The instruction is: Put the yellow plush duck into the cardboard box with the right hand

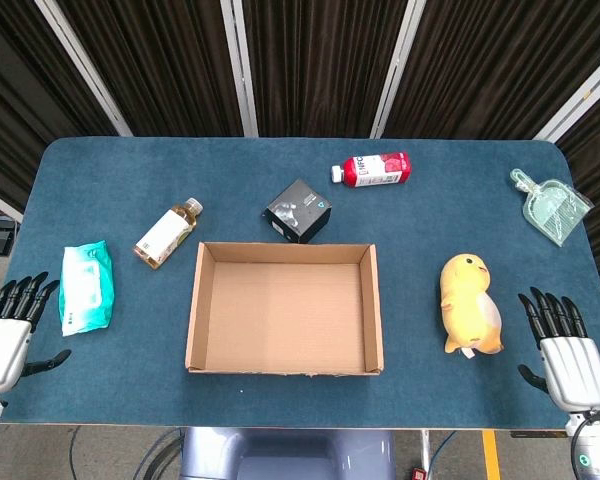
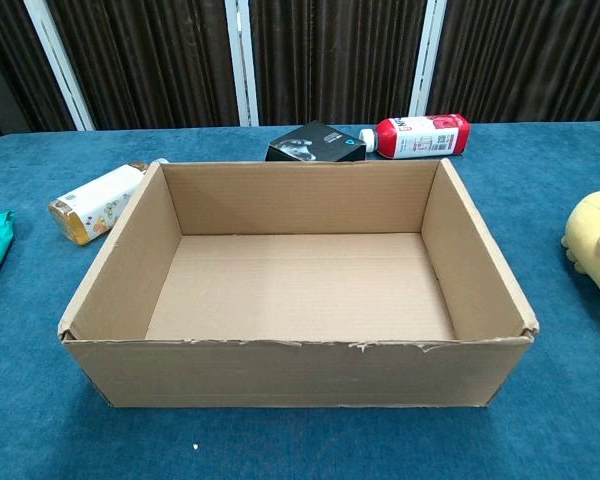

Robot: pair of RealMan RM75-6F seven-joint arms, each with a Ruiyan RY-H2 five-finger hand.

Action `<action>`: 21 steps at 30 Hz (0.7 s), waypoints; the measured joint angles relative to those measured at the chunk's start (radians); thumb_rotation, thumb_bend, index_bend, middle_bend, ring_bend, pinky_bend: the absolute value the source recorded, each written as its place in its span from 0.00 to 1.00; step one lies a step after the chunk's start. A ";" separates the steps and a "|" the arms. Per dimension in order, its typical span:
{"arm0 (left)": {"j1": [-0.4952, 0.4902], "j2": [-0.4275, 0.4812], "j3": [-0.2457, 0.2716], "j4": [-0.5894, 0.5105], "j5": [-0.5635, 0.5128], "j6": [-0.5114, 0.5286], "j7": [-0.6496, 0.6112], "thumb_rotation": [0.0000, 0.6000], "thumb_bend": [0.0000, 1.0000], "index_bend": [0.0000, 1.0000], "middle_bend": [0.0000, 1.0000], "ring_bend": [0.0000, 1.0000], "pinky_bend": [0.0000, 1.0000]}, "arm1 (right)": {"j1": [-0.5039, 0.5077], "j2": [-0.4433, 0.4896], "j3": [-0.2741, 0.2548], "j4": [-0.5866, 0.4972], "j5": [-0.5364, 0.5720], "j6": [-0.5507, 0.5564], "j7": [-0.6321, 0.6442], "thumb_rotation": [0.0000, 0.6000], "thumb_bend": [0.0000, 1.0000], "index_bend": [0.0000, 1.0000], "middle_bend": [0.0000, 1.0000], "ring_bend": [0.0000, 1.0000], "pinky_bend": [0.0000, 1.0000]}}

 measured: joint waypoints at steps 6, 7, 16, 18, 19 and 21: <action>0.004 -0.006 -0.015 -0.004 -0.029 0.009 0.025 1.00 0.09 0.09 0.00 0.00 0.00 | 0.072 -0.002 0.024 0.018 0.023 -0.114 -0.002 1.00 0.00 0.00 0.00 0.00 0.00; 0.004 -0.007 -0.016 -0.005 -0.035 0.006 0.027 1.00 0.09 0.09 0.00 0.00 0.00 | 0.084 -0.003 0.026 0.017 0.027 -0.136 -0.009 1.00 0.00 0.00 0.00 0.00 0.00; -0.012 -0.014 -0.028 -0.012 -0.101 -0.051 0.073 1.00 0.09 0.09 0.00 0.00 0.00 | 0.238 -0.025 0.056 0.014 0.103 -0.393 -0.108 1.00 0.00 0.00 0.00 0.00 0.00; -0.014 -0.017 -0.031 -0.010 -0.112 -0.057 0.081 1.00 0.09 0.09 0.00 0.00 0.00 | 0.263 -0.032 0.058 0.020 0.128 -0.435 -0.148 1.00 0.00 0.00 0.00 0.00 0.00; -0.015 -0.018 -0.032 -0.009 -0.118 -0.060 0.084 1.00 0.09 0.09 0.00 0.00 0.00 | 0.272 -0.035 0.059 0.022 0.139 -0.451 -0.164 1.00 0.00 0.00 0.00 0.00 0.00; -0.017 -0.022 -0.036 -0.006 -0.129 -0.065 0.094 1.00 0.09 0.09 0.00 0.00 0.00 | 0.295 -0.045 0.060 0.028 0.163 -0.481 -0.188 1.00 0.00 0.00 0.00 0.00 0.00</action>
